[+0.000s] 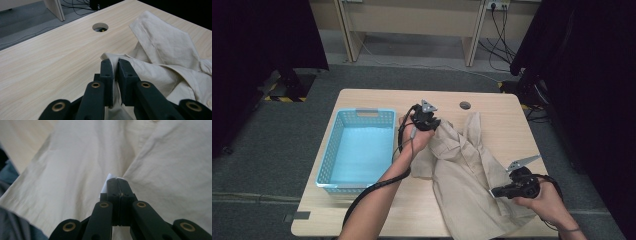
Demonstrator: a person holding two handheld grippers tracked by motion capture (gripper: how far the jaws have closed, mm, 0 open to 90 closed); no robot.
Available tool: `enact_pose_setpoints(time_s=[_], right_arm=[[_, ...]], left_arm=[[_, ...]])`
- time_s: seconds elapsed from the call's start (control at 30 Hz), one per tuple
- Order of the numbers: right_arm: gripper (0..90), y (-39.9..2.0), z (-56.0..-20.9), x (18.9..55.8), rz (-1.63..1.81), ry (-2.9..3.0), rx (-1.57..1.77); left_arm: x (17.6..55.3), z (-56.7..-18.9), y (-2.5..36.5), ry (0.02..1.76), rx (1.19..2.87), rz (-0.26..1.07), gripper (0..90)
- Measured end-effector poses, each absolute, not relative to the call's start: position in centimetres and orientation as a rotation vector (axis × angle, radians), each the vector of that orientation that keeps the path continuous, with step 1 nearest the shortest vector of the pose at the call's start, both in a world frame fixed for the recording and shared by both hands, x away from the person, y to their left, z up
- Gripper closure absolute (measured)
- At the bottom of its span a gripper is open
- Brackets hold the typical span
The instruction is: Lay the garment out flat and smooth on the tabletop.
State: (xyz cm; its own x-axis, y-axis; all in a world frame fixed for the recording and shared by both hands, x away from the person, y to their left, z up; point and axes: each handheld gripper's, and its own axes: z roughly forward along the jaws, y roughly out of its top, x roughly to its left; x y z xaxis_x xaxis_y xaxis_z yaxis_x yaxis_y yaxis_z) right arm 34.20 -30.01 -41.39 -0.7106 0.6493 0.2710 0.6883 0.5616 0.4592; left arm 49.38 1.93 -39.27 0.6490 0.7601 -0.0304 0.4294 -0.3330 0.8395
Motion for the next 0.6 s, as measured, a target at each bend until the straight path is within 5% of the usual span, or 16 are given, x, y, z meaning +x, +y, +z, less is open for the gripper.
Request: enact_pose_setpoints(time_s=[0.33,0.6], right_arm=[[89.9,-29.0,-40.7,34.1,-0.885,-2.716,-1.114],[89.8,-29.3,-40.8,34.4,-0.941,-2.696,-1.166]], left_arm=[[49.3,-39.1,1.3,0.908,1.975,0.466,75.0],[48.9,-38.3,0.8,0.974,1.92,0.533,26.8]])
